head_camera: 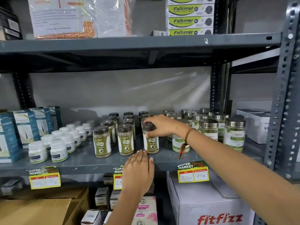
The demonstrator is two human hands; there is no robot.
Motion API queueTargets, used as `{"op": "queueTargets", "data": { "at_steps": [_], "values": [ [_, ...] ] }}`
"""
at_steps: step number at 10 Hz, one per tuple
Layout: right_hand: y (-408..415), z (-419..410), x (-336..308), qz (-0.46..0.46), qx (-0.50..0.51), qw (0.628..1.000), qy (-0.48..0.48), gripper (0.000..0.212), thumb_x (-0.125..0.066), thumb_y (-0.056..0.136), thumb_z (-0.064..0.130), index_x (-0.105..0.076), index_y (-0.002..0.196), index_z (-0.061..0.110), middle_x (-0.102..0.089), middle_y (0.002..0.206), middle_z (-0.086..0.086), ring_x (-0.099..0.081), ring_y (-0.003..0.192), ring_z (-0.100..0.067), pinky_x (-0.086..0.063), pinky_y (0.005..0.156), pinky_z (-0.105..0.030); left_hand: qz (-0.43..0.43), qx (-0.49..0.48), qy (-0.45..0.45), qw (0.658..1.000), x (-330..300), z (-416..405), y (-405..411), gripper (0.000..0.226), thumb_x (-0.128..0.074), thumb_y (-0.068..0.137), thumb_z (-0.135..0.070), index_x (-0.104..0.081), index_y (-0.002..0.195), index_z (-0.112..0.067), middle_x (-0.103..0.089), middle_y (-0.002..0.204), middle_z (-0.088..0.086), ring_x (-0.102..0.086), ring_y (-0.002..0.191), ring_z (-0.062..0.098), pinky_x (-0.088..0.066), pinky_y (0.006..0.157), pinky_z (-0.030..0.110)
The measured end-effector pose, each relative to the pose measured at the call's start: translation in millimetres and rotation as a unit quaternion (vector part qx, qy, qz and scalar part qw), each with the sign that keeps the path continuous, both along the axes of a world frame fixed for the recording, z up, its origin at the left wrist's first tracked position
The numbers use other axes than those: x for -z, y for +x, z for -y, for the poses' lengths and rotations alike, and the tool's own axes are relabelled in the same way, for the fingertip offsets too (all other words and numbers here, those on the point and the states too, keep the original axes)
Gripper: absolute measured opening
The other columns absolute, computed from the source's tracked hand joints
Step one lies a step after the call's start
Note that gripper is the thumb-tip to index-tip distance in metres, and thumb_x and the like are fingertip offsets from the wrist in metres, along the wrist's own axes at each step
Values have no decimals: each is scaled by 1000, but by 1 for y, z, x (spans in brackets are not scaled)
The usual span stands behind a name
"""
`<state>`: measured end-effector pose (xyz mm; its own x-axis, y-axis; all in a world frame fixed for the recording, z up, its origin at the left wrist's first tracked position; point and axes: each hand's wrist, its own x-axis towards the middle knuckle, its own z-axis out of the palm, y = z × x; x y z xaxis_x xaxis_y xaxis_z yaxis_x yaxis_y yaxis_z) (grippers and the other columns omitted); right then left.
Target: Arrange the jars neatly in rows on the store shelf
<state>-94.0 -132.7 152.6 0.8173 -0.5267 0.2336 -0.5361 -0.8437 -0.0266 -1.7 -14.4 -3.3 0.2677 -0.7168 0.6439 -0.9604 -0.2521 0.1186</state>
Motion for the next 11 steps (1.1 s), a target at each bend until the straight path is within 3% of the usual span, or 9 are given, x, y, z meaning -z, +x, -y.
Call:
{"op": "queueTargets", "data": {
  "at_steps": [4, 7, 9, 10, 11],
  "values": [
    [0, 4, -1, 53, 14, 998, 7, 71, -75, 71, 60, -61, 130, 22, -66, 127, -4, -60, 117, -25, -44, 86, -32, 6, 7, -4, 1000, 3, 2, 4, 57, -22, 96, -44, -58, 124, -11, -63, 126, 7, -55, 119, 19, -41, 104, 35],
    [-4, -4, 2, 40, 24, 999, 15, 81, -71, 72, 65, -51, 139, 23, -60, 138, -5, -55, 125, -27, -46, 100, -40, 6, 15, 5, 1000, 2, 0, 2, 61, -16, 95, -45, -51, 131, -11, -57, 135, 7, -48, 126, 18, -33, 109, 33],
    [-21, -23, -8, 77, 16, 997, -27, 87, -60, 74, 74, -45, 143, 24, -62, 132, -7, -59, 119, -29, -49, 96, -45, -4, 30, 38, 999, -17, -18, 0, 61, -15, 96, -46, -44, 136, -10, -49, 142, 8, -42, 131, 18, -31, 112, 33],
    [-27, -21, -14, 116, 24, 990, -71, 82, -55, 75, 75, -48, 141, 27, -64, 130, -4, -62, 115, -27, -51, 94, -44, -20, 48, 79, 996, -26, -14, 7, 58, -20, 96, -45, -44, 134, -9, -50, 141, 10, -44, 129, 21, -36, 108, 35],
    [-35, -27, -29, 165, 12, 979, -116, 80, -52, 77, 74, -46, 142, 29, -58, 140, -1, -57, 123, -25, -49, 100, -48, -50, 45, 59, 996, -50, -23, 11, 41, -30, 94, -42, -57, 108, -14, -65, 112, 8, -60, 102, 28, -51, 81, 41]
  ]
}}
